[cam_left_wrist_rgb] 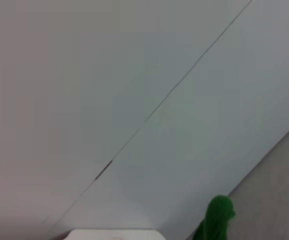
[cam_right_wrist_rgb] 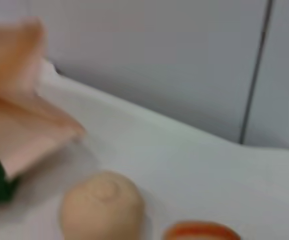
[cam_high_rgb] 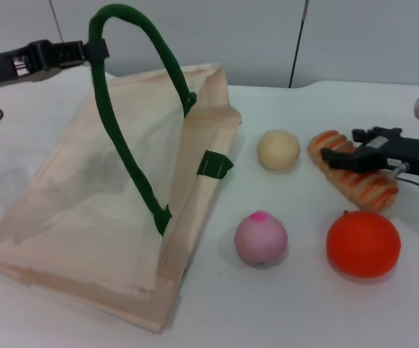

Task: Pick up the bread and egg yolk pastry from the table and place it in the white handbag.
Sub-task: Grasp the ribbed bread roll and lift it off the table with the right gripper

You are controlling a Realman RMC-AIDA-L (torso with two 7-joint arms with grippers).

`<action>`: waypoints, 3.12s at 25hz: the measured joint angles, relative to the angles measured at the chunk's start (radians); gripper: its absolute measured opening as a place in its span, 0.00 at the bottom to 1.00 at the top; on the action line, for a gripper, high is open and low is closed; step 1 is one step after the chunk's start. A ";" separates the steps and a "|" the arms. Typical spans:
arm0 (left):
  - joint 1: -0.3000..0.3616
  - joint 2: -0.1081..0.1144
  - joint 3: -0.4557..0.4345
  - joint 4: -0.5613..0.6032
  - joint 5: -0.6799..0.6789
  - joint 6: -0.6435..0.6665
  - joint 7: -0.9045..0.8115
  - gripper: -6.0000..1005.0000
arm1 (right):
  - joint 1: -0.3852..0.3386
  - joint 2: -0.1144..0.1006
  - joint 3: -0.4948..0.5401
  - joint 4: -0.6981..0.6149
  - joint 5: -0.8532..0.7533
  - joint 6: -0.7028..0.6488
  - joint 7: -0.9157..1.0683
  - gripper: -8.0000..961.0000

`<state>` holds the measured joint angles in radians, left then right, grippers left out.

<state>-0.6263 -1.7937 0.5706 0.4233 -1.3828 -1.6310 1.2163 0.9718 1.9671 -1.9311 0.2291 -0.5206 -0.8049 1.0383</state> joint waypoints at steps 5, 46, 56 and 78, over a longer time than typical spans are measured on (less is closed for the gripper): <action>-0.003 0.002 0.000 -0.003 -0.019 -0.004 0.009 0.13 | 0.175 0.048 -0.018 0.358 0.063 -0.120 -0.069 0.86; -0.024 -0.003 0.000 -0.008 -0.049 -0.030 0.021 0.13 | 0.243 0.060 -0.118 0.446 -0.094 -0.158 0.157 0.78; -0.024 -0.001 0.000 -0.008 -0.052 -0.040 0.022 0.13 | 0.240 0.055 -0.120 0.446 -0.086 -0.155 0.168 0.65; -0.024 0.014 -0.006 -0.002 -0.066 -0.072 0.015 0.13 | 0.154 0.053 -0.271 0.497 0.266 -0.404 0.122 0.46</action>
<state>-0.6504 -1.7801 0.5649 0.4214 -1.4493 -1.7028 1.2311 1.1263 2.0203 -2.2022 0.7265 -0.2545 -1.2086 1.1601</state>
